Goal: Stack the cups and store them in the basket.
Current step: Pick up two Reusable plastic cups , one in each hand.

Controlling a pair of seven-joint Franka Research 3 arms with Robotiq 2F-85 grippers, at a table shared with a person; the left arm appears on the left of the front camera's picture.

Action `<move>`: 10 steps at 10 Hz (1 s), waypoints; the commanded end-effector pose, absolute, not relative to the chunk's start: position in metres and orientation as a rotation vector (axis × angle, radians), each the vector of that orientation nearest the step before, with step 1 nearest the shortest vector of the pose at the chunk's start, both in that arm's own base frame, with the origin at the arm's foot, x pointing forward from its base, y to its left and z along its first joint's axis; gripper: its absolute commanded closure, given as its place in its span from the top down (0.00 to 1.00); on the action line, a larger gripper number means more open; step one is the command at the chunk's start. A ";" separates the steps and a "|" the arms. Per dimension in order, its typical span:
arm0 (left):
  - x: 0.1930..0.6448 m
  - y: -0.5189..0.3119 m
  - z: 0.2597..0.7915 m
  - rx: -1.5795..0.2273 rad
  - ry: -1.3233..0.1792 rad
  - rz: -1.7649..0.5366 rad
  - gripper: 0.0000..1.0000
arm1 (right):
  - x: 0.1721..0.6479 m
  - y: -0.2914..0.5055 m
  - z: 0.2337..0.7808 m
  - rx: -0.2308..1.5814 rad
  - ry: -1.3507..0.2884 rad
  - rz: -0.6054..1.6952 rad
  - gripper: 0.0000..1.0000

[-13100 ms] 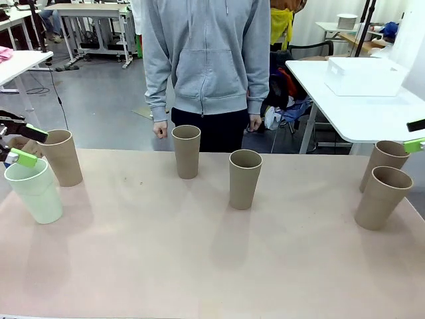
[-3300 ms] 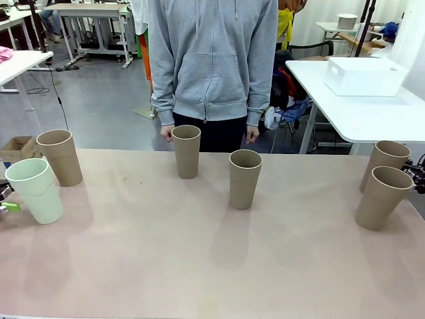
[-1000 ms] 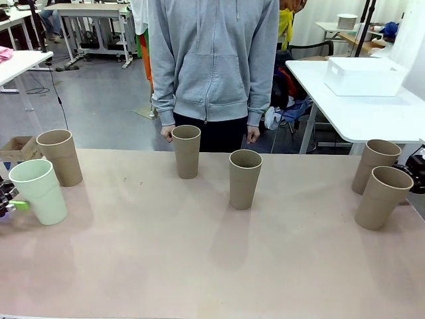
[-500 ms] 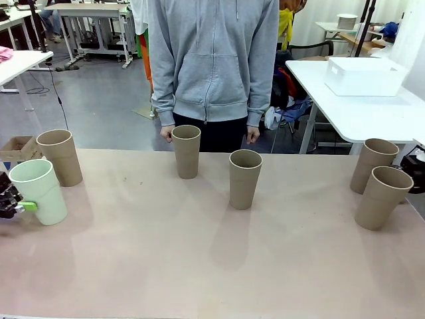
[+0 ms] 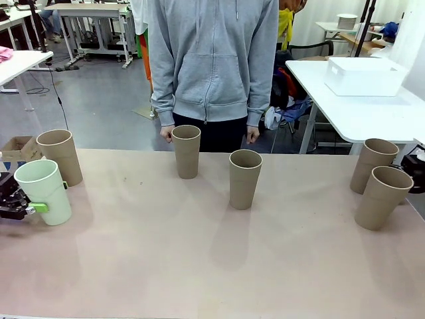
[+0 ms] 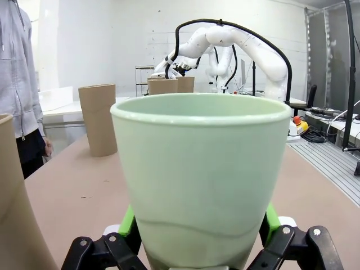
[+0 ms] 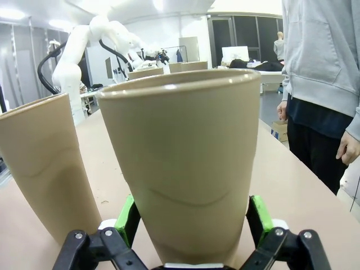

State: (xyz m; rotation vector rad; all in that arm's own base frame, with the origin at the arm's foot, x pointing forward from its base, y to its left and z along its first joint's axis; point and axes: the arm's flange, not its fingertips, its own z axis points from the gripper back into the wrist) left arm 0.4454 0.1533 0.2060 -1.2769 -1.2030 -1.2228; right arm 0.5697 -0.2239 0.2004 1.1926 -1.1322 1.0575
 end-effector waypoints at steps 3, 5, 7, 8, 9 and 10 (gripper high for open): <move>0.435 0.137 0.206 -1.241 -1.240 -1.220 1.00 | 0.561 -0.211 0.215 1.156 -1.124 1.039 1.00; 0.433 0.134 0.207 -1.246 -1.250 -1.210 1.00 | 0.558 -0.213 0.214 1.158 -1.117 1.032 1.00; 0.431 0.131 0.207 -1.252 -1.261 -1.215 1.00 | 0.558 -0.215 0.213 1.168 -1.114 1.035 1.00; 0.429 0.130 0.207 -1.252 -1.278 -1.222 0.88 | 0.561 -0.211 0.214 1.170 -1.118 1.044 0.80; 0.430 0.131 0.208 -1.251 -1.278 -1.225 0.81 | 0.561 -0.213 0.214 1.171 -1.121 1.047 0.80; 0.429 0.132 0.207 -1.253 -1.282 -1.228 0.69 | 0.561 -0.212 0.214 1.173 -1.125 1.050 0.60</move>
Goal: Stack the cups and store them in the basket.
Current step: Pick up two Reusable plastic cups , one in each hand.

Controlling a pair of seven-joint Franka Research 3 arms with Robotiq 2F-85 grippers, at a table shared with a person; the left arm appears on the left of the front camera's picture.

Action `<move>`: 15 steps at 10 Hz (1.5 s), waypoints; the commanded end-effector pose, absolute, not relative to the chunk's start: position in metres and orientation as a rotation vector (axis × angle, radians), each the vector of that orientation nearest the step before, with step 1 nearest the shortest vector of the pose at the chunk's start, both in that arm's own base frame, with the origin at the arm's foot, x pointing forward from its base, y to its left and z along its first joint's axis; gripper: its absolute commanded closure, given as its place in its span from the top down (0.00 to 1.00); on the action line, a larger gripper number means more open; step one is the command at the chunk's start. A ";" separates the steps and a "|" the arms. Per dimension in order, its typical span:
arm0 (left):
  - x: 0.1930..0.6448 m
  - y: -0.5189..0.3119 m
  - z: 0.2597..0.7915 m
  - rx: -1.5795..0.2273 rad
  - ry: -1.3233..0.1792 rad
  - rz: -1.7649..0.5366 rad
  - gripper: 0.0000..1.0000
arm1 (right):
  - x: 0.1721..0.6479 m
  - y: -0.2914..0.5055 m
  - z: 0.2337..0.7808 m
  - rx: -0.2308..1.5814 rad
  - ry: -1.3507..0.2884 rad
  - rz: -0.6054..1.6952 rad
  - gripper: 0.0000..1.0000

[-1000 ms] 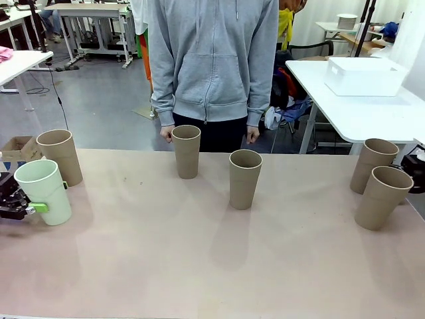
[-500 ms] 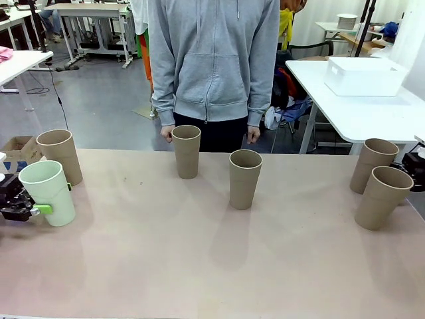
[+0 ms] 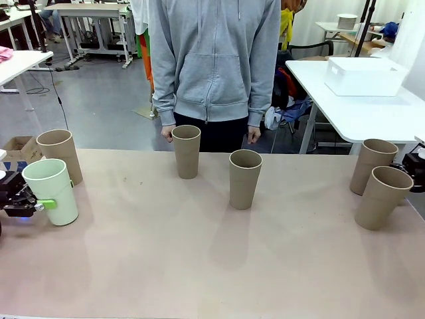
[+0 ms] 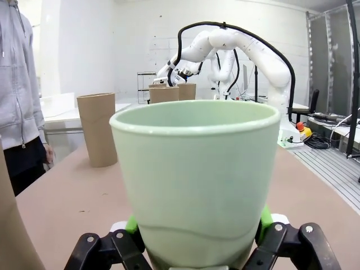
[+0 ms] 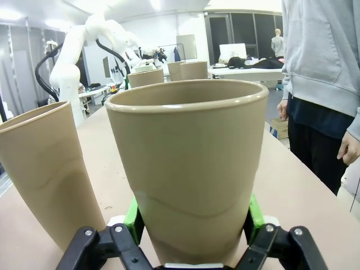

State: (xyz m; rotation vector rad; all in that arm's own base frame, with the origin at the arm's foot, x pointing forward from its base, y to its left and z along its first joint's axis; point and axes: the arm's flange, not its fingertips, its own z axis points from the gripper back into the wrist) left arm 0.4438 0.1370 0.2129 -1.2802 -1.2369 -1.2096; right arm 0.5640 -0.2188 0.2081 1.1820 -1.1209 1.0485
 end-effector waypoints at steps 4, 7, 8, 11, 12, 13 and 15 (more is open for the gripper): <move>0.426 0.130 0.206 -1.315 -1.244 -1.206 0.41 | 0.564 -0.218 0.208 1.185 -1.120 1.050 0.55; 0.444 0.138 0.217 -1.273 -1.258 -1.216 0.41 | 0.564 -0.218 0.208 1.185 -1.120 1.050 0.55; 0.444 0.138 0.217 -1.273 -1.258 -1.216 0.41 | 0.564 -0.218 0.208 1.185 -1.120 1.050 0.55; 0.430 0.127 0.242 -1.276 -1.267 -1.219 0.85 | 0.557 -0.208 0.234 1.152 -1.167 1.012 0.84; 0.419 0.119 0.262 -1.271 -1.279 -1.196 0.85 | 0.553 -0.198 0.255 1.137 -1.185 1.015 0.84; 0.410 0.110 0.280 -1.266 -1.268 -1.191 0.85 | 0.548 -0.189 0.274 1.102 -1.217 1.012 0.84; 0.386 0.098 0.314 -1.247 -1.278 -1.180 0.85 | 0.532 -0.173 0.314 1.059 -1.233 1.005 0.84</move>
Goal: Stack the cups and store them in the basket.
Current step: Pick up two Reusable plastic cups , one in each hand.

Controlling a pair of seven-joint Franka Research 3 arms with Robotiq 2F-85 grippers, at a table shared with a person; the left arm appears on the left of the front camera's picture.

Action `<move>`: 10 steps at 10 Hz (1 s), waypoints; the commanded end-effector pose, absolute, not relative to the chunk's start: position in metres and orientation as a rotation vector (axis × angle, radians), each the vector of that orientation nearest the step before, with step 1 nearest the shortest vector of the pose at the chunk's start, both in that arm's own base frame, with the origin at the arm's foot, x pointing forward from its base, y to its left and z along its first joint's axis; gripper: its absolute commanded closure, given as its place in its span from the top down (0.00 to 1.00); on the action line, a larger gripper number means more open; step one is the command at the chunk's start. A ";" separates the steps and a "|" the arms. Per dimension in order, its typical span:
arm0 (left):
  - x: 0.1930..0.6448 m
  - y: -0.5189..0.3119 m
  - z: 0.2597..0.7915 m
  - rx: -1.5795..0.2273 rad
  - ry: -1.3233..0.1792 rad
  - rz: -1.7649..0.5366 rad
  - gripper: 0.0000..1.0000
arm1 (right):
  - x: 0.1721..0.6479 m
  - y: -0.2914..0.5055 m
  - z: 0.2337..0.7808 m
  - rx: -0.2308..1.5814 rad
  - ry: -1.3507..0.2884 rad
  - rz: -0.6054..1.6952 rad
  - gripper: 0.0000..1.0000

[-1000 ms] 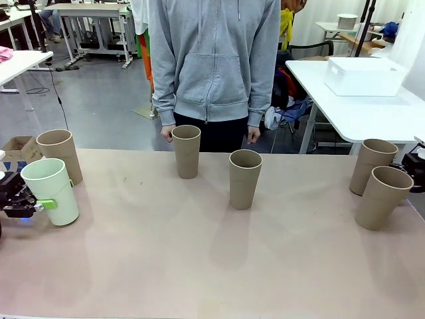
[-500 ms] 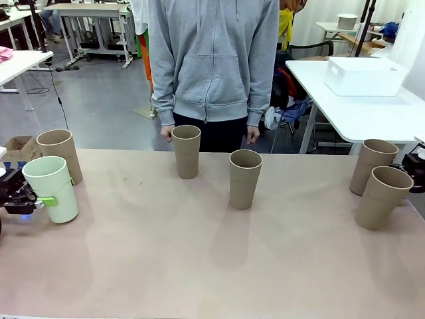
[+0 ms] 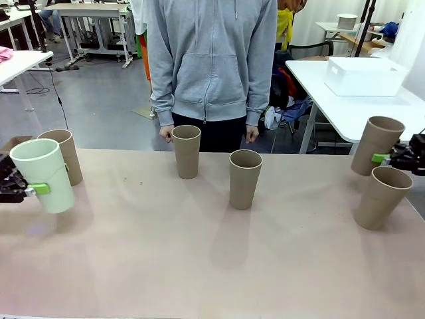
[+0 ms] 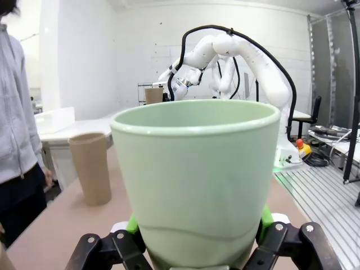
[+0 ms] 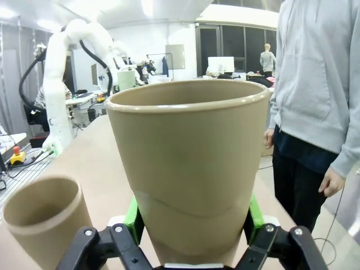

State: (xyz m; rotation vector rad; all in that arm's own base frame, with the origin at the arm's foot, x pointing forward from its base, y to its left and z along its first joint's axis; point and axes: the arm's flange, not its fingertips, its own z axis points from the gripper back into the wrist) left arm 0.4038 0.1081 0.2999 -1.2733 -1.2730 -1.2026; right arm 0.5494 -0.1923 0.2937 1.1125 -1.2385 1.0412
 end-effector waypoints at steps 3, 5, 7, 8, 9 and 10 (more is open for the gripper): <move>0.341 0.089 0.377 -1.235 -1.360 -1.205 0.85 | 0.493 -0.154 0.376 1.037 -1.325 1.029 0.84; 0.320 0.091 0.409 -1.235 -1.424 -1.185 0.85 | 0.472 -0.148 0.403 1.038 -1.325 0.999 0.84; 0.301 0.075 0.430 -1.239 -1.448 -1.174 0.85 | 0.447 -0.132 0.425 1.050 -1.302 0.957 0.84; 0.293 0.061 0.435 -1.215 -1.447 -1.170 0.85 | 0.430 -0.123 0.426 1.060 -1.290 0.948 0.84; 0.290 0.044 0.436 -1.199 -1.445 -1.168 0.85 | 0.412 -0.113 0.422 1.057 -1.282 0.945 0.84; 0.296 0.029 0.431 -1.190 -1.420 -1.160 0.85 | 0.398 -0.104 0.412 1.075 -1.271 0.949 0.84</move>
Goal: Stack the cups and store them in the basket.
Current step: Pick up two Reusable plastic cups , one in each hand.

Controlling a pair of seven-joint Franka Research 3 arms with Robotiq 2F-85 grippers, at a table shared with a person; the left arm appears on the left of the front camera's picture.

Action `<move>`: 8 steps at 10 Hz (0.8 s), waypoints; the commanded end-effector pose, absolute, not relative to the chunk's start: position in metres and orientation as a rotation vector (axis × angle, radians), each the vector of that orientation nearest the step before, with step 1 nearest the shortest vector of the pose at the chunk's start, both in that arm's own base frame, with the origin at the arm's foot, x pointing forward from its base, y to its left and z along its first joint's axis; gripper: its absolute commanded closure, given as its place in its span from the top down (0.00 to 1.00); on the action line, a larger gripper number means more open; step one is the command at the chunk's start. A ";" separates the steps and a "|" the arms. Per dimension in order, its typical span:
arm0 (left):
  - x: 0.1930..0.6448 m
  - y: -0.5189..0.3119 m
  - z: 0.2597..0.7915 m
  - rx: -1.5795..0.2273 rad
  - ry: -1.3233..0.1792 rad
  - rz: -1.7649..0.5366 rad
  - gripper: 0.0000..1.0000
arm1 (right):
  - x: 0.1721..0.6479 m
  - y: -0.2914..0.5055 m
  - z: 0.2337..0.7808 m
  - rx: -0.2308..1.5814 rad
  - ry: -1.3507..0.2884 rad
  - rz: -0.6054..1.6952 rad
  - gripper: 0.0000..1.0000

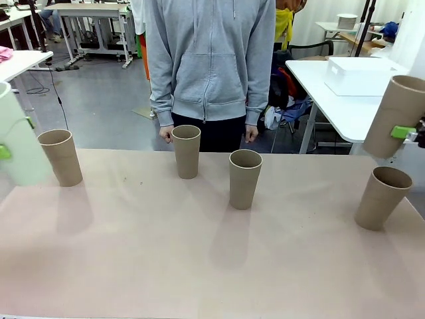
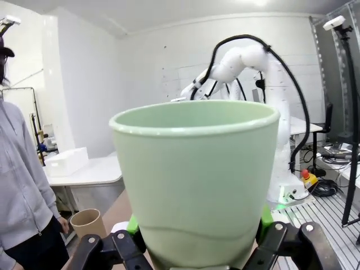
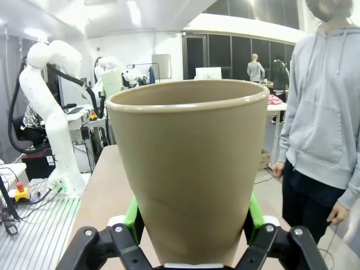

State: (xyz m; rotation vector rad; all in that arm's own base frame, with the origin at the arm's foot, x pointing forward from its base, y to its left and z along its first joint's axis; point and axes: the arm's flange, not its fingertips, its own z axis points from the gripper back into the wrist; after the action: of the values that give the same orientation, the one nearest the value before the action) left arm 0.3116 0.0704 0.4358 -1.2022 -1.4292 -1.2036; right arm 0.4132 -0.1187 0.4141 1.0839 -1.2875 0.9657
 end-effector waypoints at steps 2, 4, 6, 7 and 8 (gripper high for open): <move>0.309 0.003 0.416 -1.162 -1.377 -1.156 0.85 | 0.370 -0.098 0.387 1.068 -1.290 0.971 0.84; 0.311 -0.020 0.402 -1.176 -1.330 -1.183 0.85 | 0.335 -0.101 0.370 1.069 -1.310 1.012 0.84; 0.308 -0.032 0.386 -1.165 -1.331 -1.194 0.85 | 0.309 -0.103 0.357 1.049 -1.303 1.055 0.84; 0.304 -0.033 0.377 -1.160 -1.335 -1.196 0.85 | 0.297 -0.106 0.354 1.055 -1.284 1.067 0.84; 0.295 -0.035 0.363 -1.177 -1.338 -1.193 0.85 | 0.292 -0.099 0.348 1.053 -1.283 1.086 0.84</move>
State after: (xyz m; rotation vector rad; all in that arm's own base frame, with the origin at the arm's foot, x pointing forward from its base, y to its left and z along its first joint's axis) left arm 0.3625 -0.0116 0.3822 -1.1845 -1.2814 -1.2147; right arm 0.3178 -0.1172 0.3520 1.0565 -1.2612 1.0451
